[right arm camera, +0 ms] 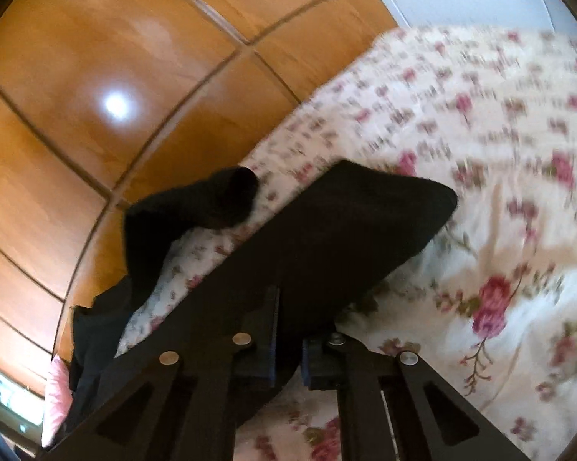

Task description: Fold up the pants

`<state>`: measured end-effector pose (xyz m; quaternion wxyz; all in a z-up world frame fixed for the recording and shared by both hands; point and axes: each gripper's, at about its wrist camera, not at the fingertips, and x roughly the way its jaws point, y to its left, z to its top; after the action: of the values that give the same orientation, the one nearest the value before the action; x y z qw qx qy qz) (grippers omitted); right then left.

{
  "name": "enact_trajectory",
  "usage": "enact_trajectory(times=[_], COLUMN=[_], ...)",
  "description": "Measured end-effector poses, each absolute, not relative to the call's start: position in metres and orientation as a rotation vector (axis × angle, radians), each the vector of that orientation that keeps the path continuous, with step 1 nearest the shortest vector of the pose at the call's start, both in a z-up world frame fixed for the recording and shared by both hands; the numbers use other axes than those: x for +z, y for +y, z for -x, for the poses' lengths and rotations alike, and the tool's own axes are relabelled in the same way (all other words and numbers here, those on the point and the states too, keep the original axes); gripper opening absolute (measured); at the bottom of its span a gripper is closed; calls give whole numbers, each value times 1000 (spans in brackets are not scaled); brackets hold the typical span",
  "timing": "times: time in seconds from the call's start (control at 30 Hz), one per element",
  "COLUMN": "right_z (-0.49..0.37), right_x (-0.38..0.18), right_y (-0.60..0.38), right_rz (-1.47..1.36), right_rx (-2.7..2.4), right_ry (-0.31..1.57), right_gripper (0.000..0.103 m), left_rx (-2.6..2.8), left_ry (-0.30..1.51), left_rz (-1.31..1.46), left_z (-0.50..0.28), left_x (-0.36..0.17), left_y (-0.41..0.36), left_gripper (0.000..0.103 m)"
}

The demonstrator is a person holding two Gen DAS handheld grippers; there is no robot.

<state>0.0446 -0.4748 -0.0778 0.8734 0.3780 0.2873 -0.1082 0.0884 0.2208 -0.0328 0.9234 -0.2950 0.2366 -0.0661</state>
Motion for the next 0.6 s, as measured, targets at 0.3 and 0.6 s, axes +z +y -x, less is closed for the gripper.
enact_trajectory(times=[0.3, 0.6], right_z=[2, 60], right_x=[-28, -45], right_y=[-468, -453], right_rz=[-739, -701], right_rx=[-176, -166], right_ry=[553, 644], right_gripper=[8, 8], left_rx=[-156, -105], left_ry=[456, 533], left_rz=[699, 640], left_z=[-28, 44], left_x=[-24, -48], left_y=[244, 266], left_gripper=[6, 6])
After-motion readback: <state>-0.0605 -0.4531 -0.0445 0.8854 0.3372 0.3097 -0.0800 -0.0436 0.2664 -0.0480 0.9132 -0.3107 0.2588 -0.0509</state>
